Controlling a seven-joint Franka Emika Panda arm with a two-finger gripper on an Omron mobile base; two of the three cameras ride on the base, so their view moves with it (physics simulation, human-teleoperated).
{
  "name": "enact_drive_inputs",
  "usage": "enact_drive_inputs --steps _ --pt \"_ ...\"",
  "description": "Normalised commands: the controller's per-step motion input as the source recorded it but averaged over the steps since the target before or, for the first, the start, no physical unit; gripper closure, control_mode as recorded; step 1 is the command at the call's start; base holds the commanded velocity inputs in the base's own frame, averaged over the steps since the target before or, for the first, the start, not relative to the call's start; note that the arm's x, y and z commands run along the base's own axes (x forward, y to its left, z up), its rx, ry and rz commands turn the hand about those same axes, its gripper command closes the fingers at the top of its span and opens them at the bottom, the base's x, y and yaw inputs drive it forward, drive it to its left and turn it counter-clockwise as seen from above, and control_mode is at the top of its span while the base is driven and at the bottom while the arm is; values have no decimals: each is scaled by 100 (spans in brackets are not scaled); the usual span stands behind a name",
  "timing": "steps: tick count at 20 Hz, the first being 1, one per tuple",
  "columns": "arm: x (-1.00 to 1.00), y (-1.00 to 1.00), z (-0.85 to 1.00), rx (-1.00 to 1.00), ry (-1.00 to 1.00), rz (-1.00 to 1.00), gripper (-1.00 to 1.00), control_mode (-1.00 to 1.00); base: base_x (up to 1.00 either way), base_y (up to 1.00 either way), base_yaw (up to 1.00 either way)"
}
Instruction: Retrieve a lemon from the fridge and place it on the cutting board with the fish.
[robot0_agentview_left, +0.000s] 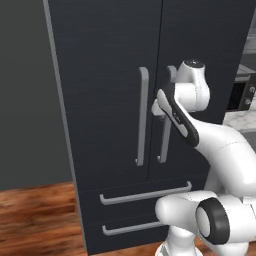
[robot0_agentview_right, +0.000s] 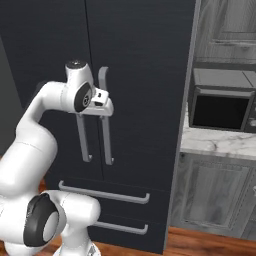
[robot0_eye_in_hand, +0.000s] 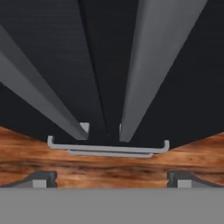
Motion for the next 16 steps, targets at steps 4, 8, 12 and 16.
enact_drive_inputs --steps 4,8,12,16 --pt "16 0 -36 -7 -5 -2 -100 -100 0 0 0" --pt "9 0 -1 0 -10 0 -100 -100 0 0 0" --pt "1 -1 0 0 -14 0 -100 -100 0 0 0" --pt "1 -10 0 0 -8 0 -100 -100 0 0 0"
